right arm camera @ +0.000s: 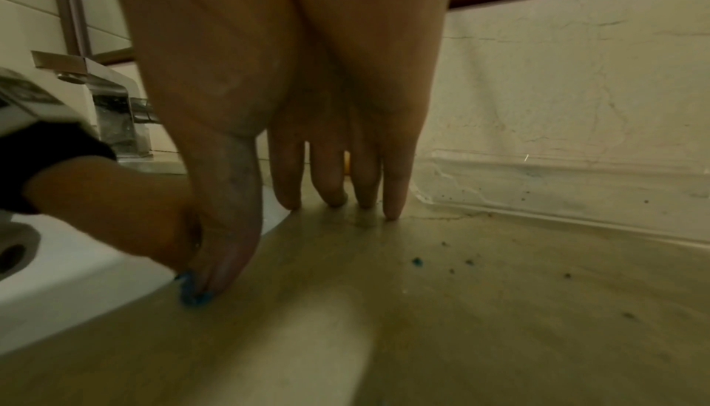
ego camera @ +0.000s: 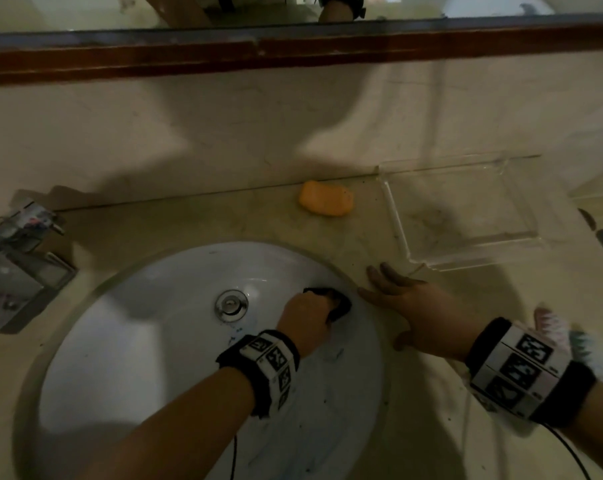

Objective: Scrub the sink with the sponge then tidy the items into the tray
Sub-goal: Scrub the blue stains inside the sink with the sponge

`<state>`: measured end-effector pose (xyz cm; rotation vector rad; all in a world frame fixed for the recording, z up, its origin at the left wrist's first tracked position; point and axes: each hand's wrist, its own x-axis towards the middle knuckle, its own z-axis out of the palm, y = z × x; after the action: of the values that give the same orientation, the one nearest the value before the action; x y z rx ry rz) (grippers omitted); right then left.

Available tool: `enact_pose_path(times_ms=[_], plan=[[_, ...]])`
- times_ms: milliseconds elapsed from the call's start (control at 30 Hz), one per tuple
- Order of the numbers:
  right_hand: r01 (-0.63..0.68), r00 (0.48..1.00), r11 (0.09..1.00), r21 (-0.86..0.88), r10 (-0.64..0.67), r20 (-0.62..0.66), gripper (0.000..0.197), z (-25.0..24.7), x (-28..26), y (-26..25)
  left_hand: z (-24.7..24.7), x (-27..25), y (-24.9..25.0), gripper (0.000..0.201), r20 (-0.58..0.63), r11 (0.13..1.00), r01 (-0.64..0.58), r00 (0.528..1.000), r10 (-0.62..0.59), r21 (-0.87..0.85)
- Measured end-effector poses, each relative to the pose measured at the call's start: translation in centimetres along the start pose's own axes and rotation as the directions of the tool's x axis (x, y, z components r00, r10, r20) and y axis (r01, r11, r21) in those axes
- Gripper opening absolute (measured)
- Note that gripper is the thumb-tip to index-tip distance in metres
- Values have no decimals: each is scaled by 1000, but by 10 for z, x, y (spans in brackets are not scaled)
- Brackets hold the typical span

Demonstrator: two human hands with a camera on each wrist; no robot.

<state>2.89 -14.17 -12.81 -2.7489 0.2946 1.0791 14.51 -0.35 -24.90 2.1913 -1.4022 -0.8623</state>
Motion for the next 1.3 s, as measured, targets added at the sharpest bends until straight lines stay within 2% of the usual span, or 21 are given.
enact_pose_path(times_ms=[67, 167, 300, 367, 433, 500, 533, 600, 667, 733, 833, 933, 1000, 1067, 1100, 1167, 1233, 1267, 1300], plan=[[4, 1000, 1000, -2, -4, 5, 95, 1, 1, 1, 12, -8, -1, 41, 124, 998, -13, 992, 6, 54], [9, 1000, 1000, -13, -9, 3, 96, 2, 2, 3, 30, -26, -4, 43, 296, 987, -34, 955, -15, 160], [7, 1000, 1000, -1, -7, 9, 94, -1, -1, 1, 30, -45, -4, 35, 358, 976, -145, 930, 79, 162], [1, 1000, 1000, -8, -1, 18, 94, -2, -2, -2, 24, -56, 1, 32, 476, 961, -161, 878, 37, 223], [-5, 1000, 1000, -23, 6, 21, 94, -3, -2, -4, 15, -65, 1, 34, 532, 964, -163, 846, 28, 208], [-11, 1000, 1000, -25, 11, 12, 94, -3, -3, -4, -3, -70, 1, 35, 491, 994, -96, 869, 56, 57], [-11, 1000, 1000, -24, 12, 12, 94, -4, -3, -4, -15, -74, 1, 34, 425, 997, -50, 903, 68, -54], [2, 1000, 1000, -15, -1, 20, 100, -6, -7, -5, -42, -86, 1, 29, 207, 980, -36, 975, 78, -197], [73, 997, 997, 11, -74, 23, 107, -9, -11, -14, -69, -103, 3, 20, -13, 953, -77, 997, 76, -294], [209, 978, 975, 72, -208, -13, 109, -16, -14, -34, -91, -121, 7, 15, -151, 925, -123, 986, 73, -359], [382, 924, 886, 263, -367, -104, 104, -30, -19, -74, -112, -142, 14, 13, -219, 889, -131, 975, 36, -438], [414, 910, 772, 482, -365, -196, 91, -38, -22, -106, -121, -162, 18, 19, -310, 839, -160, 951, -11, -519], [448, 893, 706, 548, -328, -307, 71, -35, -18, -118, -121, -173, 14, 37, -378, 816, -166, 923, -69, -554], [482, 865, 711, 511, -294, -406, 44, -29, -13, -126, -117, -181, 8, 50, -415, 801, -151, 900, -131, -580], [478, 861, 731, 486, -281, -424, 36, -28, -11, -129, -116, -185, 6, 52, -421, 812, -129, 894, -154, -570], [448, 874, 774, 448, -274, -401, 36, -32, -5, -133, -116, -191, -1, 44, -415, 865, -46, 889, -192, -499], [389, 909, 836, 386, -279, -311, 41, -39, -2, -130, -120, -201, -18, 28, -402, 927, 112, 877, -261, -357], [362, 924, 886, 291, -300, -236, 41, -42, 0, -128, -122, -210, -34, 30, -391, 939, 230, 864, -317, -255], [343, 936, 927, 149, -324, -138, 39, -44, 2, -126, -124, -221, -52, 41, -378, 925, 351, 845, -379, -144]])
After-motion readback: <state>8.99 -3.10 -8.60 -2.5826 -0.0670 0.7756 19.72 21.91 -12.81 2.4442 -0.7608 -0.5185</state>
